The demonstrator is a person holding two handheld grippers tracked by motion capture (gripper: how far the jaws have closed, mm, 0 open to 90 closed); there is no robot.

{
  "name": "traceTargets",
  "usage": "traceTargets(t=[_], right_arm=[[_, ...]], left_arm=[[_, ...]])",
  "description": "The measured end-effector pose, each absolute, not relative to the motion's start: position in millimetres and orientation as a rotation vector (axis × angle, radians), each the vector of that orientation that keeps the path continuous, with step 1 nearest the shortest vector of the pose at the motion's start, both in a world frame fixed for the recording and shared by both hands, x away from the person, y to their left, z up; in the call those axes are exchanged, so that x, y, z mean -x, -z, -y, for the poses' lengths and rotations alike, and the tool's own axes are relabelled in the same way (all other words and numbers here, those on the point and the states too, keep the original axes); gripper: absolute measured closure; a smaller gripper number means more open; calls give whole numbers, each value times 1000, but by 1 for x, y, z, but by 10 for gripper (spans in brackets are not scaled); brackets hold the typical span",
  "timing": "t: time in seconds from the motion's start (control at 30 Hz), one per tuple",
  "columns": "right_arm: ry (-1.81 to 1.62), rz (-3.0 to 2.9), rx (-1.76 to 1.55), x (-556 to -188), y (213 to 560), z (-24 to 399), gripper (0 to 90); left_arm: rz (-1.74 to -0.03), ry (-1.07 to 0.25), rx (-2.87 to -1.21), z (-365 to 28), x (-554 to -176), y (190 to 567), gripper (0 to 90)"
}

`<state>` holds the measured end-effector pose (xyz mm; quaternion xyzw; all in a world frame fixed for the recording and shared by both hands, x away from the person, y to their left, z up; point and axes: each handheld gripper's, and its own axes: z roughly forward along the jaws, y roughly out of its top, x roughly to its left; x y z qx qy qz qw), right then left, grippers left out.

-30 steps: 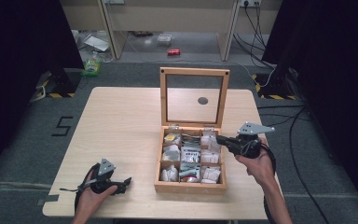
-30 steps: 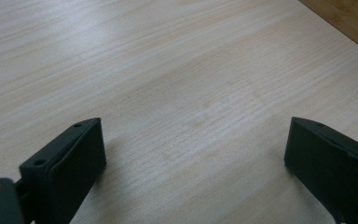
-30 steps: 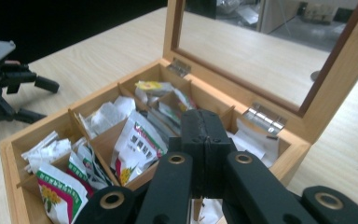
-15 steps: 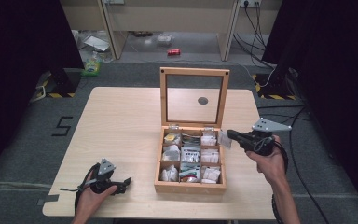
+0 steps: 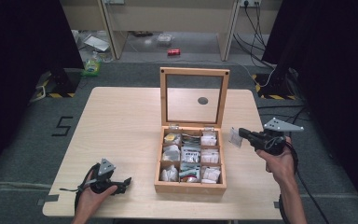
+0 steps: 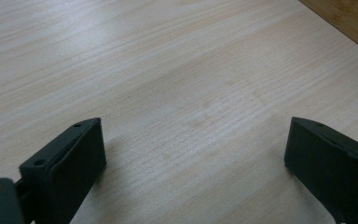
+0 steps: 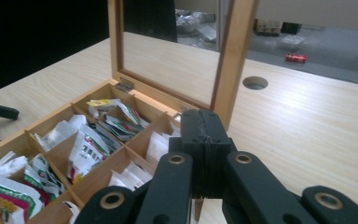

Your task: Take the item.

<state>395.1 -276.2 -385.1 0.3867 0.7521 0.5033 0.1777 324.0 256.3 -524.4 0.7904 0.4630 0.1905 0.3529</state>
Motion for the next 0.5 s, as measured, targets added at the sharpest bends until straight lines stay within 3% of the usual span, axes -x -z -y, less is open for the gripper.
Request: traceTargets(t=[0.5], right_arm=[[-1370,-2111,-1197,-405,406,294,900]], left_arm=[[-1199,-493,-2041,-256,-324,525,45]])
